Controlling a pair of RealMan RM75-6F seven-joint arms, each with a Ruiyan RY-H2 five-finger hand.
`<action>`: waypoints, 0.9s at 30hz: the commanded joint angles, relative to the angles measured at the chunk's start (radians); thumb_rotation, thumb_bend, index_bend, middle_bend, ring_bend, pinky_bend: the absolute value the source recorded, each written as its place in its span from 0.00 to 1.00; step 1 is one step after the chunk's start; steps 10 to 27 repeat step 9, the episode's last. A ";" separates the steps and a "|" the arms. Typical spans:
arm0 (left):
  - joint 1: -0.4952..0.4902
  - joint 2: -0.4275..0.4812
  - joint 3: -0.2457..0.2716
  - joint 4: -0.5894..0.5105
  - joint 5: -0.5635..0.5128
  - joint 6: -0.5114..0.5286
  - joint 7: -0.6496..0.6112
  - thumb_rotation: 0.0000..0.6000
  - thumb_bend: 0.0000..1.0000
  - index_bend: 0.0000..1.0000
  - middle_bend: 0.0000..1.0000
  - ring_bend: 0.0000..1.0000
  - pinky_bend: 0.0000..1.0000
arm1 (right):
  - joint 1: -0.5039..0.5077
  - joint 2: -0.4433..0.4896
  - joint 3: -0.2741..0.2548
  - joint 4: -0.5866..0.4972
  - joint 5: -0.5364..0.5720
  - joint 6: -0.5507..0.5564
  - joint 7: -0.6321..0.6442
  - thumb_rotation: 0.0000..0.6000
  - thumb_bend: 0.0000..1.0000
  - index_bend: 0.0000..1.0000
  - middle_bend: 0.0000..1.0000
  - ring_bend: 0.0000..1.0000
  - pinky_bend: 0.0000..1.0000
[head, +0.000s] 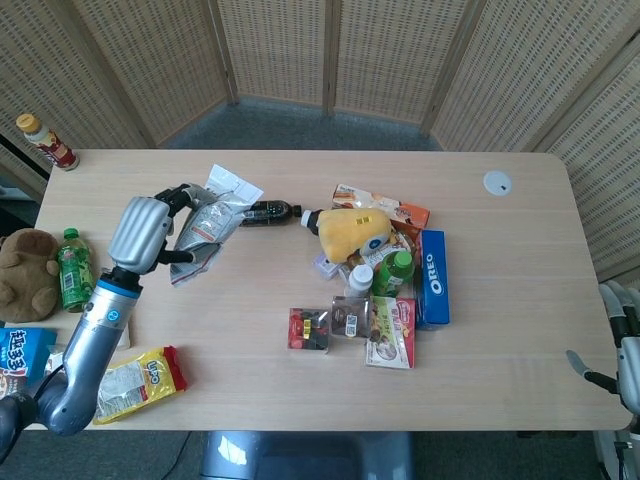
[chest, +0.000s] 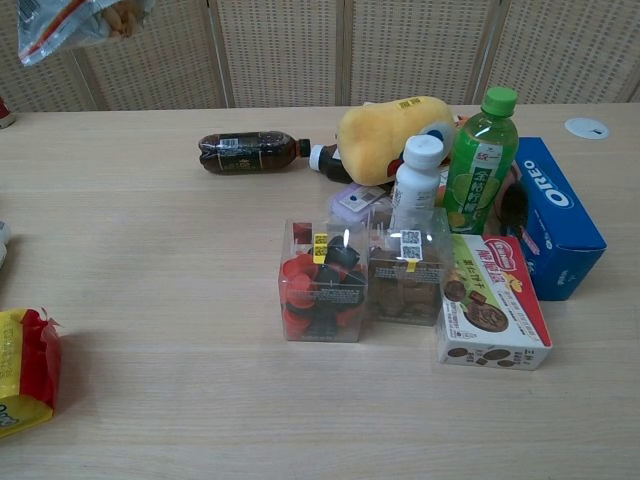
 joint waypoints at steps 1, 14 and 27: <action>0.005 0.006 -0.001 -0.009 0.003 0.007 0.004 1.00 0.22 0.58 0.45 0.58 0.70 | -0.001 -0.001 -0.002 0.001 -0.002 0.002 0.003 0.98 0.20 0.00 0.00 0.00 0.00; 0.013 -0.004 0.008 -0.001 0.030 0.034 -0.016 1.00 0.21 0.58 0.45 0.58 0.70 | 0.005 -0.005 -0.004 -0.006 -0.005 -0.006 -0.006 0.98 0.20 0.00 0.00 0.00 0.00; 0.013 -0.004 0.008 -0.001 0.030 0.034 -0.016 1.00 0.21 0.58 0.45 0.58 0.70 | 0.005 -0.005 -0.004 -0.006 -0.005 -0.006 -0.006 0.98 0.20 0.00 0.00 0.00 0.00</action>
